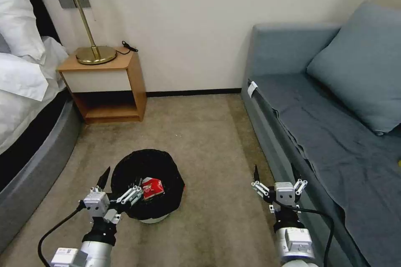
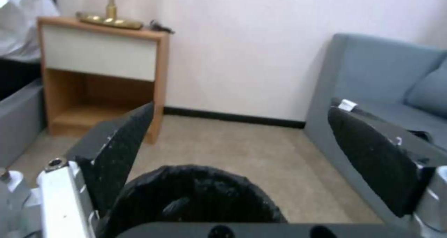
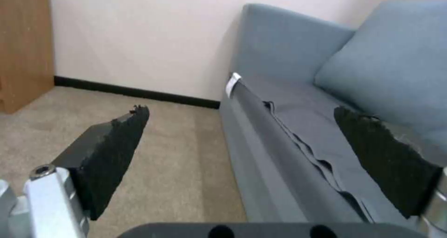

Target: Pick up the trash bin, then pick up the garbage on the floor and place it into the trash bin.

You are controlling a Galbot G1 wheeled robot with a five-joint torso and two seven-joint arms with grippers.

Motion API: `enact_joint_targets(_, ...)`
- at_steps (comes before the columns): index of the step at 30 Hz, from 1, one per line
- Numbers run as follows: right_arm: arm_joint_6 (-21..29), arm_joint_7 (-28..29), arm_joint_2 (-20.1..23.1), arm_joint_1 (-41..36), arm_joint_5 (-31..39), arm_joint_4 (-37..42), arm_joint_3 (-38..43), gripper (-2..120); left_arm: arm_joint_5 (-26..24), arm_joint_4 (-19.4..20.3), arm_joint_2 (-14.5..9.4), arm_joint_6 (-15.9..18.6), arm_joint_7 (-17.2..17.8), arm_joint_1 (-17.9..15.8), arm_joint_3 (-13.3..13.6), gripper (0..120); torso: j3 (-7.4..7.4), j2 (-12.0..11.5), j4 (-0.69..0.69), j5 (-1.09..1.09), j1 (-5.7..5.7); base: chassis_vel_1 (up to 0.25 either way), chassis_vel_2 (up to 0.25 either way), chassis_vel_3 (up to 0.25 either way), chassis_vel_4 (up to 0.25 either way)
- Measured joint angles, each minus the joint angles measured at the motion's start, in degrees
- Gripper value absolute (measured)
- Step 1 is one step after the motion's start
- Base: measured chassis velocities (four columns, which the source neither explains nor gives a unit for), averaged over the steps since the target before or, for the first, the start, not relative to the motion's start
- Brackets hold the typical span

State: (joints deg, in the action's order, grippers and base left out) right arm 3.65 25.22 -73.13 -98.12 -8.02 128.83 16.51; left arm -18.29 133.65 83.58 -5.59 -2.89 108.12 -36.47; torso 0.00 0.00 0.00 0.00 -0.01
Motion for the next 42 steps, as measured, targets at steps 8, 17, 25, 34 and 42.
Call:
enact_joint_targets(8, 0.2, -0.3, -0.1, 1.1, 0.4, -0.4, 0.3, 100, -0.4, 1.9, -0.4, 7.6, 5.3, 0.4, 1.7, 100, 0.00, 0.0, 0.00, -0.01, 0.00, 0.000, 0.000, 0.000, 0.000)
enact_joint_targets(17, 0.1, -0.3, -0.6, 1.2, 0.2, -0.8, 0.3, 100, 1.0, 1.5, -0.5, 7.9, 6.8, -0.2, 3.4, 100, 0.00, 0.0, 0.00, -0.01, 0.00, 0.000, 0.000, 0.000, 0.000)
enact_joint_targets(25, 0.7, -0.6, -0.7, 1.4, -1.4, -1.3, 0.4, 100, 1.8, 0.5, -0.9, 7.9, 6.6, -0.8, 3.2, 100, 0.00, 0.0, 0.00, -0.01, 0.01, 0.000, 0.000, 0.000, 0.000)
enact_joint_targets(34, 0.7, -0.7, -0.6, 1.4, -1.6, -1.3, 0.5, 100, 1.9, 0.5, -1.0, 8.0, 6.5, -0.8, 3.1, 100, 0.00, 0.0, 0.00, -0.01, 0.00, 0.000, 0.000, 0.000, 0.000)
enact_joint_targets(42, 0.8, -0.7, -0.6, 1.4, -1.6, -1.3, 0.5, 100, 1.9, 0.4, -1.0, 8.0, 6.5, -0.8, 3.0, 100, 0.00, 0.0, 0.00, 0.00, 0.00, 0.000, 0.000, 0.000, 0.000)
